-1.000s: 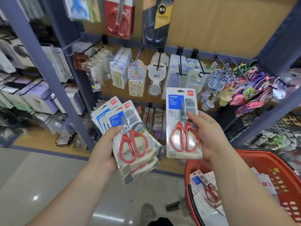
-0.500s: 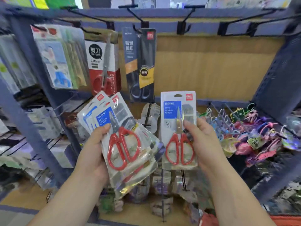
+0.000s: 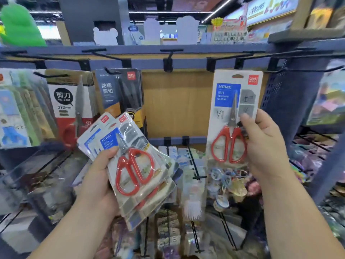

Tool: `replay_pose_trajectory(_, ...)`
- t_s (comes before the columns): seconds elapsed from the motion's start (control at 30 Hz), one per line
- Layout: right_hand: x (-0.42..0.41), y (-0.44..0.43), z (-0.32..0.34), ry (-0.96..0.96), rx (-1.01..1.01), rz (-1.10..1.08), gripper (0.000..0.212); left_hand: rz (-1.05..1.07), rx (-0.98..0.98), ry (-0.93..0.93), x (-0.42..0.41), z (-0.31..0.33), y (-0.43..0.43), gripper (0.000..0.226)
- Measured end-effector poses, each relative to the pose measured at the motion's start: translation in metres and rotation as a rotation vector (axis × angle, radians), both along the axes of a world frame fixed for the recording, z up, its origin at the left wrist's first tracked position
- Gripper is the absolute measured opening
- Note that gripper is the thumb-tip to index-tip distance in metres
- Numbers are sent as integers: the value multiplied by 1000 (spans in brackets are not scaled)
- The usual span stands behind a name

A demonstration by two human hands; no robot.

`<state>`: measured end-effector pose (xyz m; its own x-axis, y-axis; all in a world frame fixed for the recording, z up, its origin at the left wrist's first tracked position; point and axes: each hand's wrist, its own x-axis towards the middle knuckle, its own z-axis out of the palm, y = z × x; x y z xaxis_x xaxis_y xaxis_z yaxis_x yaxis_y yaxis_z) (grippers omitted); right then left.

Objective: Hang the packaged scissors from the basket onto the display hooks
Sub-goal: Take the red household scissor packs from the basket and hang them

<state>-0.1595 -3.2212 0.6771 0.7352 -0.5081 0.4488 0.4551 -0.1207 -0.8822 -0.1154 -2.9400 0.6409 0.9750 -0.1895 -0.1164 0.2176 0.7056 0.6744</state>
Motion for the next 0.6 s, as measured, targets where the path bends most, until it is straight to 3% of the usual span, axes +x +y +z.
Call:
replay_pose_trajectory(0.07, 3, -12, 6, -13, -12, -31, 24, -12, 2, 1, 2, -1, -11, 49)
replay_pose_trajectory(0.17, 8, -24, 11, 12, -48, -38, 22, -21, 1, -11, 2, -2, -25, 30)
replay_pose_trajectory(0.27, 16, -30, 13, 42, -51, -23, 19, 33, -4, -13, 4, -1, -36, 32)
replay_pose_trajectory(0.43, 27, -36, 11, 66, -66, 0, 17, 74, 16, -19, 1, 2, -42, 16)
replay_pose_trajectory(0.6, 56, -40, 15, 158, -104, -4, 17, 84, 37, -32, -2, 0, -41, 30)
